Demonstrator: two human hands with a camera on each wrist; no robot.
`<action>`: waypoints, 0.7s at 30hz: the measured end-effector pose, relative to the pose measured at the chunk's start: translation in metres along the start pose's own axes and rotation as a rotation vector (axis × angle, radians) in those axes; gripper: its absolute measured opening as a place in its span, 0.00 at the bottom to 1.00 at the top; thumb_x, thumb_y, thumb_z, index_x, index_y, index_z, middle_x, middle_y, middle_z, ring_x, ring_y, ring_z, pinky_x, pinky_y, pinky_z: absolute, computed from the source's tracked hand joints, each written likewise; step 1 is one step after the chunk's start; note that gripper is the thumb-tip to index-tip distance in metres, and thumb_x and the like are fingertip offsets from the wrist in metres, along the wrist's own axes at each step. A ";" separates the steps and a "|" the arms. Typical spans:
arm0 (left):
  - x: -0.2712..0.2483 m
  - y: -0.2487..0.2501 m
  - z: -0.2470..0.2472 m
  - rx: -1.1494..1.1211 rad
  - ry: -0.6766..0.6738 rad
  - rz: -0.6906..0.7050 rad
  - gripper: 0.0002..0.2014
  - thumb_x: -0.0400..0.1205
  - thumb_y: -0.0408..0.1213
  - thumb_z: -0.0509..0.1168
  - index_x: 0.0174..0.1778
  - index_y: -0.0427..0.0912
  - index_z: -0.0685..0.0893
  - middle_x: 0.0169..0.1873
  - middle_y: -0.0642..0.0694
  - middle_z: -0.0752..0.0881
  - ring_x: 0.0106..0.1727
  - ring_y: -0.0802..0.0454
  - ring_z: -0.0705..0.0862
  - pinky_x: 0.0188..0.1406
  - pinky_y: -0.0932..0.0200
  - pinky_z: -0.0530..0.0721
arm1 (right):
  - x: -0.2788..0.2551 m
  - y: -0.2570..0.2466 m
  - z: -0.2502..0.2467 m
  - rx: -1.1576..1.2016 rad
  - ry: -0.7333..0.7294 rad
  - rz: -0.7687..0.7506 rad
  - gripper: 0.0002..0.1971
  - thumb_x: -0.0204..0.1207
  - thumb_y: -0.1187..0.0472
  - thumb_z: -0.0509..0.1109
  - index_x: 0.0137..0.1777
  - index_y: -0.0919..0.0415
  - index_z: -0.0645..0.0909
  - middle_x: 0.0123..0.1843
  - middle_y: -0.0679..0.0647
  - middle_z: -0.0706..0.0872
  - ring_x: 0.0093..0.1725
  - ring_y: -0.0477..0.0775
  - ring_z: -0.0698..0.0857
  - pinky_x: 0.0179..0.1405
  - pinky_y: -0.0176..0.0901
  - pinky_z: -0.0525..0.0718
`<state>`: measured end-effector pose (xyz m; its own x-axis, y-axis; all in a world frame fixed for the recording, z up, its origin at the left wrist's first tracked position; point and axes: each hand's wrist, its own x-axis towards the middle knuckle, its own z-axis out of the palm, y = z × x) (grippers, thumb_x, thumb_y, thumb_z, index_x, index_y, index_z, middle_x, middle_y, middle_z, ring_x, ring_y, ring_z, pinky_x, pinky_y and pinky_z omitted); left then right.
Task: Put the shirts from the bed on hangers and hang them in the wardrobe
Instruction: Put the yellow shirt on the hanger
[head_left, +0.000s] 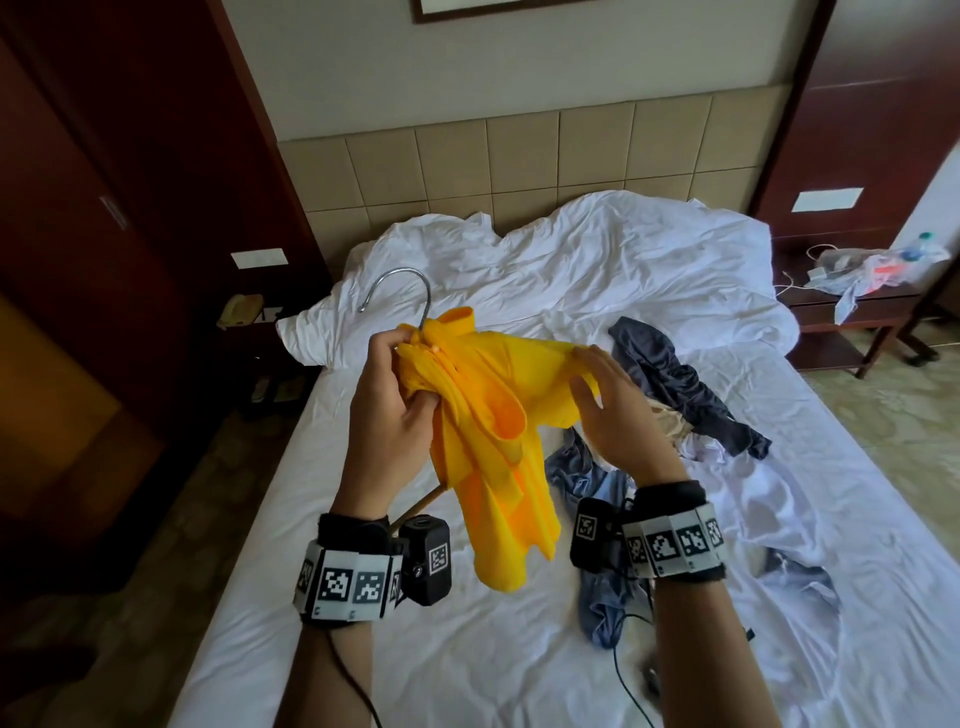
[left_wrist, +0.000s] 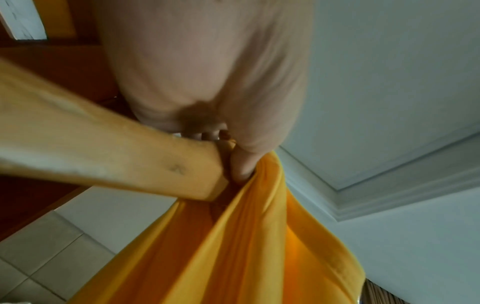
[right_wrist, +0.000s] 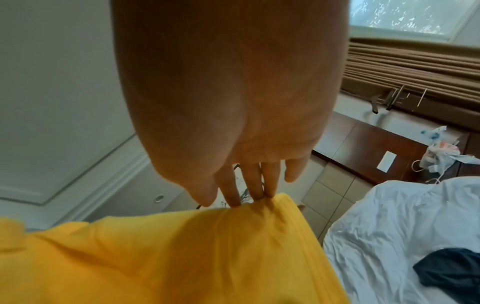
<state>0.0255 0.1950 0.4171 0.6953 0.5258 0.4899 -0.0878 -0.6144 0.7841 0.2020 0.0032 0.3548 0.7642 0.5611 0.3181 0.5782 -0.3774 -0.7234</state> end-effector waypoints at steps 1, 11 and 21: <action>0.000 0.001 0.002 -0.009 -0.011 0.000 0.19 0.85 0.25 0.68 0.68 0.45 0.74 0.54 0.46 0.87 0.55 0.48 0.88 0.57 0.37 0.86 | 0.000 -0.004 0.001 0.028 -0.019 0.000 0.22 0.94 0.60 0.62 0.85 0.63 0.73 0.84 0.61 0.77 0.85 0.60 0.71 0.80 0.43 0.66; -0.003 -0.005 0.001 0.023 -0.074 -0.006 0.17 0.86 0.26 0.67 0.68 0.47 0.76 0.55 0.48 0.87 0.58 0.48 0.88 0.59 0.35 0.86 | 0.000 -0.058 0.017 0.561 -0.039 -0.151 0.16 0.91 0.66 0.64 0.76 0.61 0.82 0.63 0.56 0.93 0.63 0.54 0.92 0.64 0.49 0.89; -0.004 0.002 -0.014 -0.040 -0.150 -0.013 0.17 0.87 0.26 0.68 0.69 0.46 0.78 0.54 0.50 0.88 0.55 0.48 0.88 0.58 0.37 0.87 | -0.007 -0.062 0.021 0.087 -0.151 -0.012 0.19 0.95 0.47 0.54 0.55 0.55 0.82 0.43 0.51 0.88 0.43 0.52 0.84 0.45 0.54 0.77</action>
<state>0.0124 0.2001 0.4216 0.7952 0.4376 0.4197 -0.1048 -0.5826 0.8060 0.1550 0.0384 0.3843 0.7021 0.6718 0.2363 0.5550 -0.3083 -0.7726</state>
